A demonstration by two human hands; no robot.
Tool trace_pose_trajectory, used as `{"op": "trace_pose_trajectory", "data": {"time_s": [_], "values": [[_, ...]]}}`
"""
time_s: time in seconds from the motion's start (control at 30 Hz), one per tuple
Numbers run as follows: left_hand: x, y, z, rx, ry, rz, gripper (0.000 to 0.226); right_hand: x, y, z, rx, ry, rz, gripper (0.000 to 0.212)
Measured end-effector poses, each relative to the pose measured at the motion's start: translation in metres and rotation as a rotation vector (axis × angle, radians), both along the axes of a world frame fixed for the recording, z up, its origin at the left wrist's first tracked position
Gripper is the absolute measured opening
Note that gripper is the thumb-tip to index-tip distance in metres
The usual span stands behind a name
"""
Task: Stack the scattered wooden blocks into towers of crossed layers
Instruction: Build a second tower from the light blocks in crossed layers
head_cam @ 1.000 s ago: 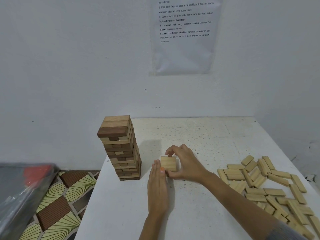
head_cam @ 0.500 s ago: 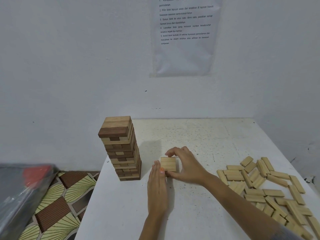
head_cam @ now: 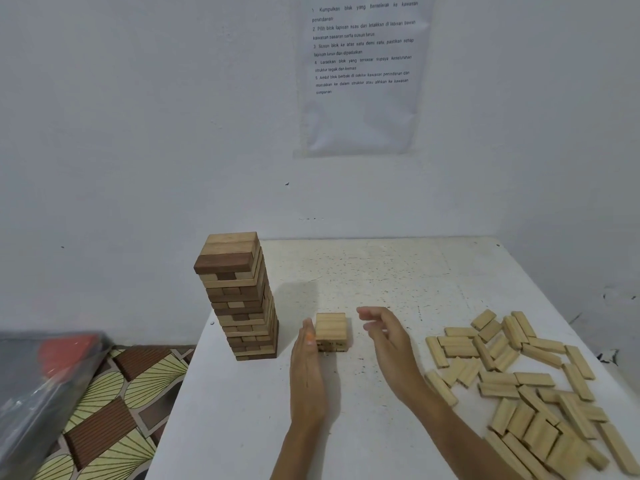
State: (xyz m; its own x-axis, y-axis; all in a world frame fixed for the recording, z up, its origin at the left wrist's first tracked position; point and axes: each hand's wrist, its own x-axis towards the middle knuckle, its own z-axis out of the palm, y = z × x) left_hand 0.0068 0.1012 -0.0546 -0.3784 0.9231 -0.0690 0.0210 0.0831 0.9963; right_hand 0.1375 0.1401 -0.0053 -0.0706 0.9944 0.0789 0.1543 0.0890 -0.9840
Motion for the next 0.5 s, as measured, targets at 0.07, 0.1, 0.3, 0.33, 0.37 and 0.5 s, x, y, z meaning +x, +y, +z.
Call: {"op": "trace_pose_trajectory", "data": {"time_s": [0.07,0.1,0.3,0.33,0.37,0.5], "values": [[0.005,-0.008,0.01,0.033,0.204,0.026,0.047,0.001,-0.011,-0.003,-0.066,0.08,-0.057,0.034],[0.006,-0.012,0.012,0.083,0.32,0.046,0.041,0.003,-0.016,-0.005,-0.083,0.101,-0.072,0.034],[0.02,-0.03,0.015,0.342,0.664,0.094,0.048,0.017,-0.042,-0.008,-0.111,0.101,-0.059,0.034],[0.026,-0.033,0.017,0.362,0.688,0.065,0.045,0.02,-0.045,-0.008,-0.112,0.099,-0.059,0.034],[0.033,-0.036,0.017,0.377,0.696,0.041,0.041,0.023,-0.048,-0.009,-0.109,0.103,-0.064,0.034],[0.065,-0.042,0.027,0.367,0.615,-0.012,0.031,0.04,-0.062,-0.005,-0.094,0.165,-0.132,0.036]]}}
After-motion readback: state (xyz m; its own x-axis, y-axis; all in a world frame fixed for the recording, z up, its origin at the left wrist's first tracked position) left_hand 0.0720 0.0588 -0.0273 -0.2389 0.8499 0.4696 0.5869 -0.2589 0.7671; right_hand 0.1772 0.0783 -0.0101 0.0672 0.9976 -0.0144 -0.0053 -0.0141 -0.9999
